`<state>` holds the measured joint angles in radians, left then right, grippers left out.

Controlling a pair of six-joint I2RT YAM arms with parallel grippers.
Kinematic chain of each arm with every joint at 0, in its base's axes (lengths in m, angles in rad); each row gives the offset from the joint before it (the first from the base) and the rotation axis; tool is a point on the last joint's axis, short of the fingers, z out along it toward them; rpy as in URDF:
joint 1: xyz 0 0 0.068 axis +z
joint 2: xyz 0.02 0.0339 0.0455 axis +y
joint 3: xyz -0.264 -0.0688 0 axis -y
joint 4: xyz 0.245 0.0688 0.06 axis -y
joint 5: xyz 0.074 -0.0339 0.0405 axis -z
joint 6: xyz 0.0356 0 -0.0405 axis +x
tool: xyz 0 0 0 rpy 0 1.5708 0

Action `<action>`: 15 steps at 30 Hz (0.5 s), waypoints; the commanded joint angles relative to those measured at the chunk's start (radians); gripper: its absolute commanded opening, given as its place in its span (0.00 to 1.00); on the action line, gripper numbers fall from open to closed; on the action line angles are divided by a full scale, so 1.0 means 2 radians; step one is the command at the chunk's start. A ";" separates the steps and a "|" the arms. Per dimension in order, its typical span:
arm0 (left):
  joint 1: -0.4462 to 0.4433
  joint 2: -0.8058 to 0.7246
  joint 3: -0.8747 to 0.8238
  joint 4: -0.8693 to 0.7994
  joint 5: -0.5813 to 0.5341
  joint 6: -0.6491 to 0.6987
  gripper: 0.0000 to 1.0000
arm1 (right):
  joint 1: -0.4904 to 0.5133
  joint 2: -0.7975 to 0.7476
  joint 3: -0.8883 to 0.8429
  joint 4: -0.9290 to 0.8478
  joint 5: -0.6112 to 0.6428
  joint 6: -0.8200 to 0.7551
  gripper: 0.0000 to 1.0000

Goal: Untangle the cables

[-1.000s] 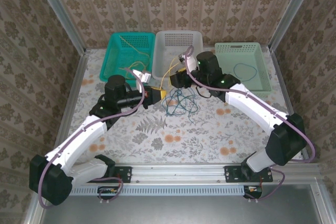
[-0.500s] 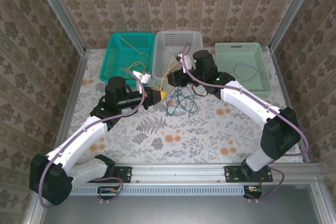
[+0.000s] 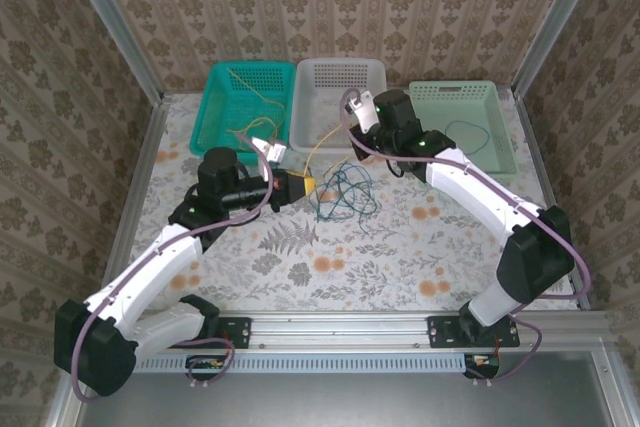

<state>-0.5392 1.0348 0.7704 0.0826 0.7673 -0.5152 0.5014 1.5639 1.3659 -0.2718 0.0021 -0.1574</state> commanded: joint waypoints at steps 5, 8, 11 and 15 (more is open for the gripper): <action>0.005 0.033 -0.022 -0.041 0.061 -0.026 0.05 | -0.002 -0.049 -0.047 0.131 0.185 -0.217 0.00; 0.004 0.039 -0.033 -0.053 0.066 -0.026 0.05 | -0.002 -0.058 -0.081 0.212 0.219 -0.291 0.00; 0.002 0.049 -0.037 -0.059 0.080 -0.029 0.05 | 0.001 -0.066 -0.116 0.280 0.220 -0.360 0.00; -0.003 0.066 -0.032 -0.074 0.092 -0.023 0.05 | 0.022 -0.081 -0.155 0.308 0.181 -0.444 0.00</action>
<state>-0.5373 1.1481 0.7097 -0.0013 0.8829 -0.5579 0.5301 1.4590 1.0912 0.1883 0.3367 -0.8516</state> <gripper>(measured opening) 0.054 0.049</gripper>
